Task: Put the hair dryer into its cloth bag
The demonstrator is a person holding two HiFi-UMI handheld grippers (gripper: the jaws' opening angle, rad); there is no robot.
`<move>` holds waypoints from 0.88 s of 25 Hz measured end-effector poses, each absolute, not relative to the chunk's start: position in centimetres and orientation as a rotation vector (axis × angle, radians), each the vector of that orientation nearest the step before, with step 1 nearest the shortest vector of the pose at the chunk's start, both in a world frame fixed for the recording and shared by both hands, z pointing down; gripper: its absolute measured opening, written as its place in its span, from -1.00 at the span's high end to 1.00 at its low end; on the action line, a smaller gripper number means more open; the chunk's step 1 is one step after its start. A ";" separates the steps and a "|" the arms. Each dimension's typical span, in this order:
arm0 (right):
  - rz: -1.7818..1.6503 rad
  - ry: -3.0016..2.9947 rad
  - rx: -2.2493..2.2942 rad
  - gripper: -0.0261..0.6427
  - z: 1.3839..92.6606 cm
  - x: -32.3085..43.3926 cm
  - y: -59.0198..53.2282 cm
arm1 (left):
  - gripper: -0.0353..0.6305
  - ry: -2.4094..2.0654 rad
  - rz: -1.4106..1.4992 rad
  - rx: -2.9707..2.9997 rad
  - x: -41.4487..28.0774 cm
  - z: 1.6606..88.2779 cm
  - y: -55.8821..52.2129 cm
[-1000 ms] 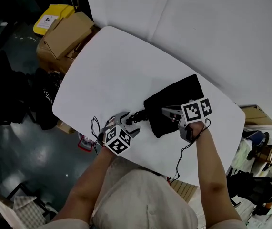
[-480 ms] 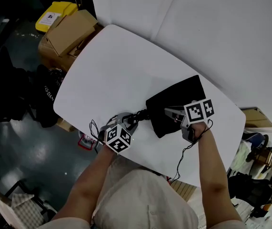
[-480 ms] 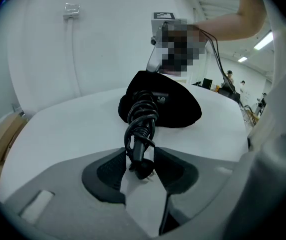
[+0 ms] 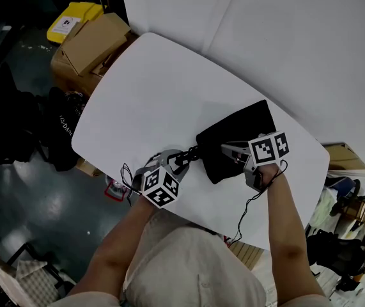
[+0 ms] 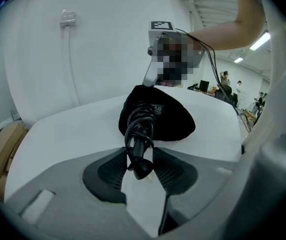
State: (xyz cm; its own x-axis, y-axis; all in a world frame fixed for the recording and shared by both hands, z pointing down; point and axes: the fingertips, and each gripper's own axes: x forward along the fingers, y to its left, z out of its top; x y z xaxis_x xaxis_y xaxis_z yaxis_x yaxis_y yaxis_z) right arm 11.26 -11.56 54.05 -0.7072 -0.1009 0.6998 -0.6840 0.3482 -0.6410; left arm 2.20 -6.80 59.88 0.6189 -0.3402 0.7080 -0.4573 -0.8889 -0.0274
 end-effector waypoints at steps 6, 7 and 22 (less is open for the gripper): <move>1.345 -2.059 0.662 0.86 53.9 10.8 -11.3 | 0.41 -0.649 1.103 2.704 4.7 58.8 -7.1; 1.342 -2.058 0.659 0.86 53.9 10.8 -11.2 | 0.41 -0.650 1.104 2.707 5.1 58.8 -7.2; 1.348 -2.070 0.638 0.86 53.7 10.7 -11.0 | 0.41 -0.655 1.077 2.675 10.2 59.9 -8.8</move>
